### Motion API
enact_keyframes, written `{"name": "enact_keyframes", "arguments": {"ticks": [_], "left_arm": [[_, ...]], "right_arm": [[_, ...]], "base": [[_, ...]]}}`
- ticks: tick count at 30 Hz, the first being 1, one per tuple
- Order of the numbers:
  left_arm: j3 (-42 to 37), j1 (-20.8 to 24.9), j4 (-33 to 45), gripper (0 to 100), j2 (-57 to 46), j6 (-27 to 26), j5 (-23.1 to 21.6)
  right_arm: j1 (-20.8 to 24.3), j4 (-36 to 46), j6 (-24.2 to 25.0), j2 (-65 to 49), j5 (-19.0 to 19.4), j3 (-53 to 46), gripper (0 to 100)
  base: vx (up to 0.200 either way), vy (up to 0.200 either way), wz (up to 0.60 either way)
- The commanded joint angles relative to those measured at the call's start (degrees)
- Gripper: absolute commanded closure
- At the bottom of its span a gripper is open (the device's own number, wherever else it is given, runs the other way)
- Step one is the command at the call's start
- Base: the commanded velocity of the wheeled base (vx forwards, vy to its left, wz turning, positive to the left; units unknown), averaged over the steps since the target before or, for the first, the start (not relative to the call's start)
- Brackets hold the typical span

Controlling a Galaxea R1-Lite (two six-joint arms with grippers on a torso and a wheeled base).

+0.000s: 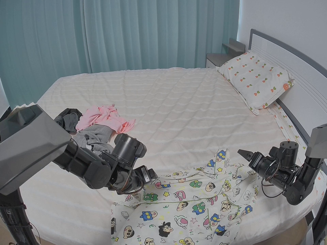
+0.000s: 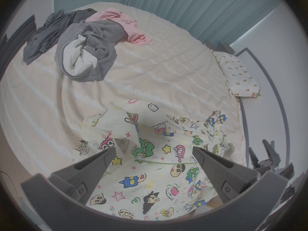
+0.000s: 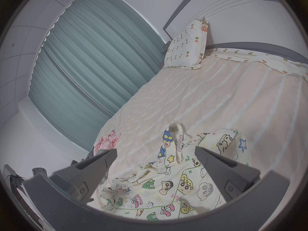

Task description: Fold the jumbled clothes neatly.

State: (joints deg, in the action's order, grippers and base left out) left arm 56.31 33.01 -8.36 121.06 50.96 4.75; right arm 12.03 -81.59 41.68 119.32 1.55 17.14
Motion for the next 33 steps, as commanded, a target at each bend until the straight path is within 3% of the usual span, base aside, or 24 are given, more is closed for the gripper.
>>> {"name": "enact_keyframes", "arguments": {"ticks": [1, 7, 13, 14, 22, 33], "left_arm": [[0.56, 1.27, -0.07, 0, 5.94, 0.02, 2.10], [3.46, 1.27, -1.74, 0, 10.33, -0.24, 7.02], [6.45, 1.00, -1.66, 0, 12.62, -0.42, 8.87], [6.53, 0.91, -1.66, 100, 12.79, -0.42, 9.13], [6.53, -1.20, -1.39, 100, 12.70, -0.60, 12.82], [11.72, -11.92, -5.17, 100, 10.33, -3.32, 11.15]], "right_arm": [[0.01, -0.06, -0.02, 0.12, 0.03, 0.00, 0], [0.01, -0.06, -0.02, 0.12, 0.03, 0.00, 0], [0.01, -0.06, -0.02, 0.03, 0.03, 0.00, 0], [0.01, -0.06, -0.02, 0.03, 0.03, 0.00, 0], [0.01, -0.06, -0.02, 0.03, 0.03, 0.00, 0], [0.10, -0.06, -0.02, 0.12, 0.03, 0.00, 0]], "base": [[0.000, 0.000, 0.00], [0.000, 0.000, 0.00], [0.000, 0.000, 0.00], [0.000, 0.000, 0.00], [0.000, 0.000, 0.00], [0.000, 0.000, 0.00]]}}
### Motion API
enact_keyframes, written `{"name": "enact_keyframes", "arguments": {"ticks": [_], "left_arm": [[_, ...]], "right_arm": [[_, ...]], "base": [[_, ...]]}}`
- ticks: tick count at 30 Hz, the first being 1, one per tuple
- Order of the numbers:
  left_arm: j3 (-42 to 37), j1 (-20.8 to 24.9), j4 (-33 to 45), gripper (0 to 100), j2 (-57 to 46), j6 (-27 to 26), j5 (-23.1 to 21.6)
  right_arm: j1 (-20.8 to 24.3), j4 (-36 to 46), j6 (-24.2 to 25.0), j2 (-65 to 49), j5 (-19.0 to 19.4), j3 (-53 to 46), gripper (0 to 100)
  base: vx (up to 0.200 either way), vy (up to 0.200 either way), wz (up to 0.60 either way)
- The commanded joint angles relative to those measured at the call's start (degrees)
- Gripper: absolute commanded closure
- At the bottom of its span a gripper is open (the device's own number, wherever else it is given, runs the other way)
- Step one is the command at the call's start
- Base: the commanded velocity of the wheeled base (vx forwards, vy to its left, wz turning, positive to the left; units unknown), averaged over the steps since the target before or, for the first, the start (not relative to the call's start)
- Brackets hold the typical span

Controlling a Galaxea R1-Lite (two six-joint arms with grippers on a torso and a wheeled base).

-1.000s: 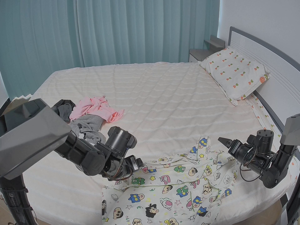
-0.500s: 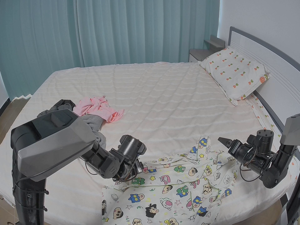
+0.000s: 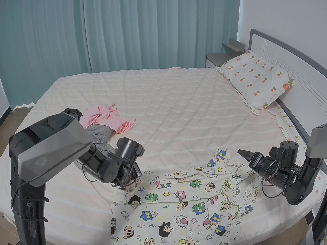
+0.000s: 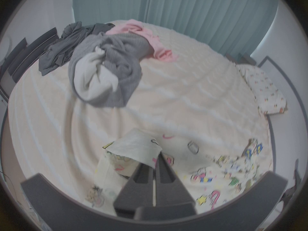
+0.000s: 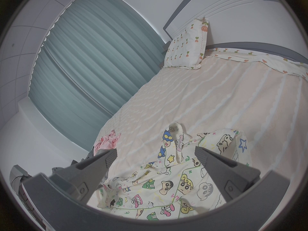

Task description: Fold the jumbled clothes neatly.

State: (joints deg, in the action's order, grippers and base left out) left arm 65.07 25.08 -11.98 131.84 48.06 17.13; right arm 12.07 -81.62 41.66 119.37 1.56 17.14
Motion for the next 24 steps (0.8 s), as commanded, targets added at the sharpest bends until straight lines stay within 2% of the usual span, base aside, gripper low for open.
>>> {"name": "enact_keyframes", "arguments": {"ticks": [1, 12, 24], "left_arm": [[3.74, -5.04, -1.99, 100, -0.27, -0.42, -2.27], [7.88, -11.10, -2.69, 100, 3.95, -0.33, -10.27], [7.52, -11.45, -3.13, 100, 6.15, 0.02, -10.36]], "right_arm": [[0.06, -0.03, 0.00, 0.07, 0.02, 0.00, 0], [0.06, -0.03, -0.08, 0.95, 0.02, 0.09, 0], [-0.38, -0.03, -0.08, 1.66, 0.02, 0.53, 0]], "base": [[0.000, 0.000, 0.00], [0.000, 0.000, 0.00], [0.000, 0.000, 0.00]]}}
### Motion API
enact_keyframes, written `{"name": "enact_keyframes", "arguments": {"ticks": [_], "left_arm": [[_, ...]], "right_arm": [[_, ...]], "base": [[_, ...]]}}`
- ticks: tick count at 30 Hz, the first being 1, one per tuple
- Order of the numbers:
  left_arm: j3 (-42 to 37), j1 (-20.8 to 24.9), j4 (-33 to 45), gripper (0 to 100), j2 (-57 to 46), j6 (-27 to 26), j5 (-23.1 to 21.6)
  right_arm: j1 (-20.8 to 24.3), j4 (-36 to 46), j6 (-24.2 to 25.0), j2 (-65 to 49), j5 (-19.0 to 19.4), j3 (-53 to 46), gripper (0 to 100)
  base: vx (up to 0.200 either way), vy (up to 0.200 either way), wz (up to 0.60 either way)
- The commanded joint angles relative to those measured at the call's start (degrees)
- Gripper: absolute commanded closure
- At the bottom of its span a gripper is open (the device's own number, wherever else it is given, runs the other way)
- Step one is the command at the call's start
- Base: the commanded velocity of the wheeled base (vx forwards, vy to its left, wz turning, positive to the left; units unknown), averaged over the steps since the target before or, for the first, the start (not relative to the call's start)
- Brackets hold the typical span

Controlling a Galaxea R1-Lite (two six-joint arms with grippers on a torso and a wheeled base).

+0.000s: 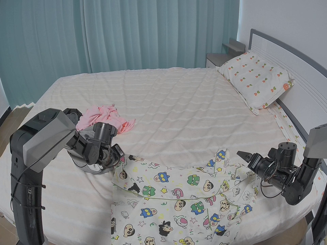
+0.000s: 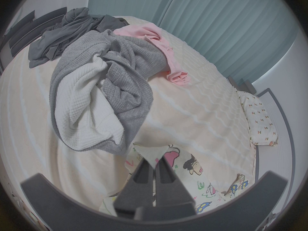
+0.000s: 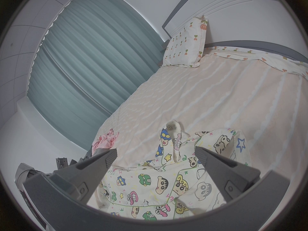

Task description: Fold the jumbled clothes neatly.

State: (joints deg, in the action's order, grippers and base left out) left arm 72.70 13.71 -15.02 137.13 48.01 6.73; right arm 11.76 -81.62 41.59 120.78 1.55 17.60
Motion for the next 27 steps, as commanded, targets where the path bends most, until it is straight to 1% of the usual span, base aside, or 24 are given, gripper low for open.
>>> {"name": "enact_keyframes", "arguments": {"ticks": [1, 4, 5, 12, 15, 17, 20, 21, 22, 23, 24, 25, 27], "left_arm": [[-0.02, -0.09, -0.10, 100, 1.03, 0.07, 0.13], [0.24, -0.09, -0.10, 100, 1.65, 0.16, 0.13], [0.33, -0.09, -0.10, 0, 1.91, 0.16, 0.21], [-1.16, -0.18, 0.25, 0, 2.00, 0.33, 0.13], [-4.59, -1.41, -0.01, 0, -0.20, 0.60, -0.75], [-7.23, -2.29, -0.10, 0, -3.19, 2.18, -3.39], [-12.32, -3.34, -0.19, 0, -9.34, 6.13, -11.21], [-15.31, -3.96, -0.19, 0, -12.85, 7.72, -15.43], [-15.58, -3.96, -0.19, 0, -13.21, 7.89, -15.78], [-19.71, -4.13, -1.24, 0, -17.16, 9.30, -19.74], [-19.97, -4.13, -1.42, 0, -17.42, 9.39, -19.91], [-24.54, -3.87, -5.55, 0, -20.50, 10.62, -21.67], [-28.85, -3.26, -11.61, 0, -22.61, 11.58, -21.93]], "right_arm": [[-0.16, -0.03, -0.02, 0.15, 0.03, 0.06, 0], [-0.16, -0.03, -0.02, 0.15, 0.03, -0.03, 0], [-0.16, -0.03, -0.02, 0.15, 0.03, -0.03, 0], [-0.51, -0.03, -0.11, 0.33, -0.05, 0.06, 0], [-2.27, -0.03, -0.37, 1.03, 0.03, 0.33, 0], [-3.15, 0.05, -0.20, 1.30, 0.56, 1.21, 0], [-3.41, 0.14, 0.15, 2.53, 0.91, 2.17, 0], [-3.33, 0.14, 0.15, 3.84, 1.00, 3.14, 0], [-3.33, 0.14, 0.07, 4.02, 1.00, 3.23, 0], [-3.06, 0.67, 0.15, 5.51, 1.00, 5.95, 0], [-3.06, 0.76, 0.15, 5.60, 1.00, 6.30, 0], [-2.89, 2.43, 0.15, 7.10, 1.09, 10.52, 0], [-2.45, 7.08, 0.07, 7.98, 1.09, 15.53, 0]], "base": [[0.000, 0.000, 0.00], [0.000, 0.000, 0.00], [0.000, 0.000, 0.00], [0.000, 0.000, 0.00], [0.000, 0.000, 0.00], [0.000, 0.000, 0.00], [0.000, 0.000, 0.00], [0.000, 0.000, 0.00], [0.000, 0.000, 0.00], [0.000, 0.000, 0.00], [0.000, 0.000, 0.00], [0.000, 0.000, 0.00], [0.000, 0.000, 0.00]]}}
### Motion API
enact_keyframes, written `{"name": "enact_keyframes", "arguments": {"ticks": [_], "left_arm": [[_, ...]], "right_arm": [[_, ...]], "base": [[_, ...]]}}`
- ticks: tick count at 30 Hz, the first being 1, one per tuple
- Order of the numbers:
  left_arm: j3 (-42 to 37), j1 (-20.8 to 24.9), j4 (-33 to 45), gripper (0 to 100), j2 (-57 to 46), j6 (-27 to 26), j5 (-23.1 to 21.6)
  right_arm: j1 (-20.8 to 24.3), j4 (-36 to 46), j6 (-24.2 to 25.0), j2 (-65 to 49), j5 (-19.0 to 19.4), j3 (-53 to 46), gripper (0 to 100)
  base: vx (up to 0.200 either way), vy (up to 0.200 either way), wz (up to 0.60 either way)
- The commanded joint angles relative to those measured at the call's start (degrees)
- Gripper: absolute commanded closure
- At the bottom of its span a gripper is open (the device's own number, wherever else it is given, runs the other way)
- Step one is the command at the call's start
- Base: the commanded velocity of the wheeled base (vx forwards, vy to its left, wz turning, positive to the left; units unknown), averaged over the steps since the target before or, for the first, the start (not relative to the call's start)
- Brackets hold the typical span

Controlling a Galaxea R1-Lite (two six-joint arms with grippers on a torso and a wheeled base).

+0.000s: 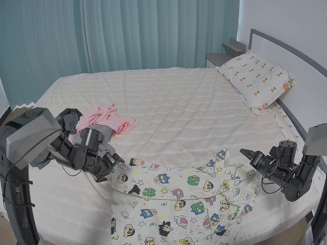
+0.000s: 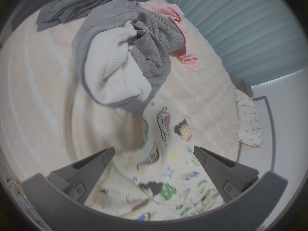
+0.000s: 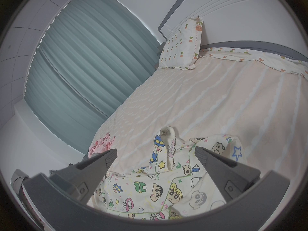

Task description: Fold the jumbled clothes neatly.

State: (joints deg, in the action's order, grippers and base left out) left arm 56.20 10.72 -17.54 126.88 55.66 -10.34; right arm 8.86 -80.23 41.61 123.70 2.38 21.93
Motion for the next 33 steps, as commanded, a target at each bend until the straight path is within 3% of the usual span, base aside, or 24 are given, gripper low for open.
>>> {"name": "enact_keyframes", "arguments": {"ticks": [1, 6, 12, 15, 20, 33], "left_arm": [[-14.10, 0.62, -12.52, 0, -13.15, 4.81, -5.13], [-19.64, 3.43, -23.15, 0, -13.68, 9.11, -5.22], [-23.42, 4.23, -28.07, 0, -13.50, 9.20, -5.39], [-24.91, 4.23, -29.92, 0, -13.24, 9.11, -6.36], [-28.16, 4.05, -36.95, 0, -11.74, 9.20, -12.07], [-29.74, 4.14, -40.11, 0, -10.25, 9.29, -12.34]], "right_arm": [[0.72, 9.65, 0.05, 5.24, 0.26, 14.02, 0], [1.24, 24.15, 1.11, 7.70, 1.14, 26.32, 0], [1.77, 31.36, 0.67, 13.85, 0.70, 34.14, 0], [1.60, 32.33, 0.32, 15.17, 0.70, 34.67, 0], [1.24, 32.06, -1.26, 17.98, 0.61, 35.20, 0], [4.41, 31.36, -5.75, 19.92, -2.47, 36.69, 0]], "base": [[0.000, 0.000, 0.00], [0.000, 0.000, 0.00], [0.000, 0.000, 0.00], [0.000, 0.000, 0.00], [0.000, 0.000, 0.00], [0.000, 0.000, 0.00]]}}
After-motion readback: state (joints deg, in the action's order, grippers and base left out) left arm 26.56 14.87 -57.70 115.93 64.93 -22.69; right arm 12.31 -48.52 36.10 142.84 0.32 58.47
